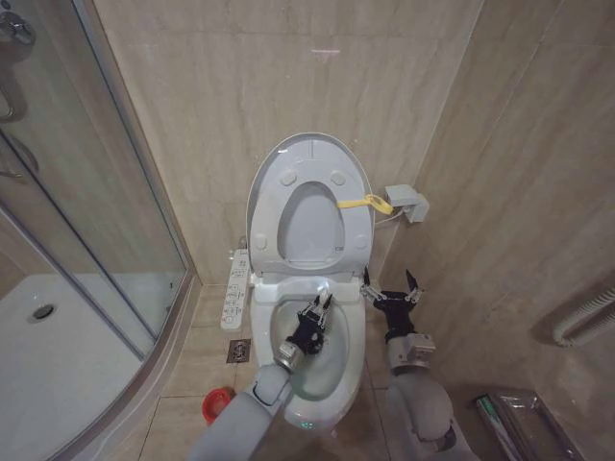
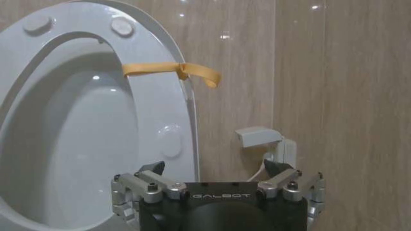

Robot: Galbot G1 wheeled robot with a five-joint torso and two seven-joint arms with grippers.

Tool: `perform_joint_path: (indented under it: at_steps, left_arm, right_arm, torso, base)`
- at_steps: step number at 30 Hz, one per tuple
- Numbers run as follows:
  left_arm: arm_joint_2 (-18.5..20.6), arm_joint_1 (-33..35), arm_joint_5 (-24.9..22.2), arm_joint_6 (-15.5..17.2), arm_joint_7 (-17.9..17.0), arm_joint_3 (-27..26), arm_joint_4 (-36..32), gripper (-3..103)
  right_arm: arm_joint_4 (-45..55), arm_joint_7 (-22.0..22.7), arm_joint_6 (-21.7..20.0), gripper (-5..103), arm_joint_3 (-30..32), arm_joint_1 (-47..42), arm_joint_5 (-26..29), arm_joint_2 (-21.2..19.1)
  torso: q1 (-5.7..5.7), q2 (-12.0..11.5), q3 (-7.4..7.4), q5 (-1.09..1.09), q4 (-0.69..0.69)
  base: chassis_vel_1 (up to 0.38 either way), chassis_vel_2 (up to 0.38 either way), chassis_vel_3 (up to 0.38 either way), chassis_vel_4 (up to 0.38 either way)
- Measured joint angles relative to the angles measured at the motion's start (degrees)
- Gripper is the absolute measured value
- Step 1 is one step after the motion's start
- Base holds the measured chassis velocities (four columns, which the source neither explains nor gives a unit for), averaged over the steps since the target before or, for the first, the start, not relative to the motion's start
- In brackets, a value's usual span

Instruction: Open the toilet lid, clean the toilet bowl with a toilet brush, close the toilet lid, and flush.

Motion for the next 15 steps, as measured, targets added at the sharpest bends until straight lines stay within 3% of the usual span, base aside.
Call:
perform_joint_path:
  at_steps: [4, 10, 15]
  left_arm:
    - [0.3, 0.7, 1.8, -1.1, 0.2, -0.7, 1.8, 20]
    - [0.7, 0.3, 1.7, -1.0, 0.1, -1.2, -1.9, 20]
    - [-0.1, -0.1, 2.1, -1.4, 0.4, -0.8, 1.9, 20]
  right_arm:
    - [0.0, 0.0, 0.0, 100, 0.0, 0.0, 0.0, 0.0]
    - [0.0, 0.0, 0.0, 100, 0.0, 0.0, 0.0, 0.0]
    - [0.0, 0.0, 0.0, 100, 0.0, 0.0, 0.0, 0.0]
  torso:
    - [0.00, 0.0, 0.00, 0.00, 0.04]
    - [0.00, 0.0, 0.00, 0.00, 0.02]
    - [0.00, 0.0, 0.00, 0.00, 0.02]
  base:
    - [0.000, 0.000, 0.000, 0.000]
    - [0.000, 0.000, 0.000, 0.000]
    - [0.000, 0.000, 0.000, 0.000]
